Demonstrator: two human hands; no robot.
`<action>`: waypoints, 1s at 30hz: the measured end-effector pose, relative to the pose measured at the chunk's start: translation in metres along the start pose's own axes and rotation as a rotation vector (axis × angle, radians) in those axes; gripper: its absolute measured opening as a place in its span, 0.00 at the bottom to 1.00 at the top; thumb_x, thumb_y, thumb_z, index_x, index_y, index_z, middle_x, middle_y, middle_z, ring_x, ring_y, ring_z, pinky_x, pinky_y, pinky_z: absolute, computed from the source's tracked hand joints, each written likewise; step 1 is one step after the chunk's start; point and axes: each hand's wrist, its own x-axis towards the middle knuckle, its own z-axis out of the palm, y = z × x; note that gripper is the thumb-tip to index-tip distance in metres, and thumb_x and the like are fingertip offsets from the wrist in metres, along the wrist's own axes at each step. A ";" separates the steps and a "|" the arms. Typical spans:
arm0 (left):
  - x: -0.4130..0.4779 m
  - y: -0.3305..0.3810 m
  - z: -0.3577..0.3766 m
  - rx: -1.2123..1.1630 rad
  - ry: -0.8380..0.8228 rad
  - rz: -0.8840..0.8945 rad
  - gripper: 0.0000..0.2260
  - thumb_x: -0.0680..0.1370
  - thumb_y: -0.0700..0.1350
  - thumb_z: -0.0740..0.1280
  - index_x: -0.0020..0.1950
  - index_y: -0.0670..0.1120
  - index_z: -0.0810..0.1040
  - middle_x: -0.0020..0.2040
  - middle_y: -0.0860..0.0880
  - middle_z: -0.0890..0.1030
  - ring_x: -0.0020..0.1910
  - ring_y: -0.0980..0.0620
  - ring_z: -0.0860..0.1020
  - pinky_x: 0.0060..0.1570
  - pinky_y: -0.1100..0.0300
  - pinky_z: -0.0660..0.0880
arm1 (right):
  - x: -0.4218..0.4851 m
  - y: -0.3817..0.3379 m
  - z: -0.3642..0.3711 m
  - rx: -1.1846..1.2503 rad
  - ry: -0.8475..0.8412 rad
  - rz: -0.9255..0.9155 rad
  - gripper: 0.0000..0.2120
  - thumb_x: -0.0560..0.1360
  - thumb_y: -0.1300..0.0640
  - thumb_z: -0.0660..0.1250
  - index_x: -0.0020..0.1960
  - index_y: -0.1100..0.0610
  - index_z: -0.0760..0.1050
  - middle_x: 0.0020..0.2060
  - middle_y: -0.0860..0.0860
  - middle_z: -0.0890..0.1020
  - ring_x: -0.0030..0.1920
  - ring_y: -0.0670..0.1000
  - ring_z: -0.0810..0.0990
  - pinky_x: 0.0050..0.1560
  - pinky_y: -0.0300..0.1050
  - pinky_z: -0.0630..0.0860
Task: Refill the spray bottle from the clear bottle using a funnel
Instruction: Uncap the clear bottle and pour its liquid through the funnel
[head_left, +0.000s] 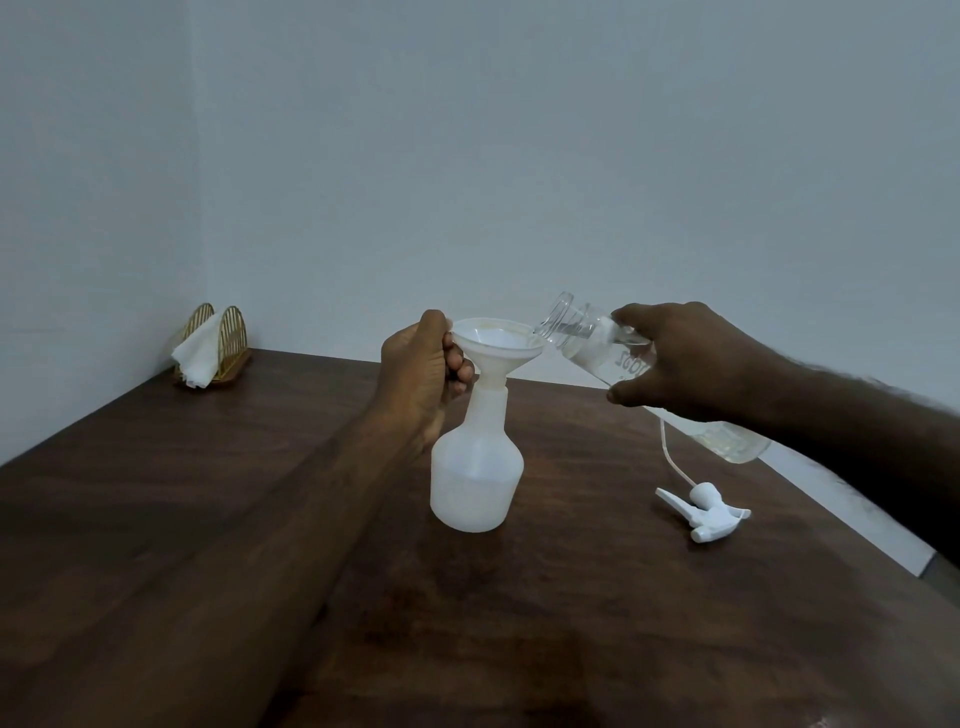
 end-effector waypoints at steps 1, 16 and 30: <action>0.000 0.000 0.000 -0.003 0.003 0.002 0.14 0.76 0.40 0.58 0.30 0.46 0.65 0.22 0.50 0.66 0.21 0.54 0.66 0.23 0.65 0.64 | 0.000 0.000 0.000 -0.002 -0.001 -0.001 0.31 0.67 0.52 0.77 0.68 0.53 0.72 0.54 0.56 0.81 0.54 0.57 0.77 0.53 0.50 0.76; 0.001 -0.004 -0.001 -0.029 0.023 0.004 0.13 0.77 0.41 0.59 0.32 0.46 0.66 0.23 0.50 0.67 0.22 0.54 0.69 0.25 0.64 0.67 | 0.002 -0.001 0.001 -0.011 0.008 -0.010 0.30 0.67 0.52 0.77 0.67 0.52 0.73 0.53 0.55 0.81 0.50 0.54 0.76 0.48 0.46 0.73; 0.002 -0.004 -0.001 -0.052 0.013 0.003 0.13 0.78 0.41 0.59 0.33 0.46 0.67 0.23 0.50 0.68 0.22 0.54 0.70 0.25 0.65 0.69 | 0.003 -0.001 -0.002 -0.049 0.005 -0.024 0.31 0.68 0.53 0.76 0.69 0.53 0.71 0.54 0.55 0.81 0.50 0.54 0.75 0.48 0.46 0.73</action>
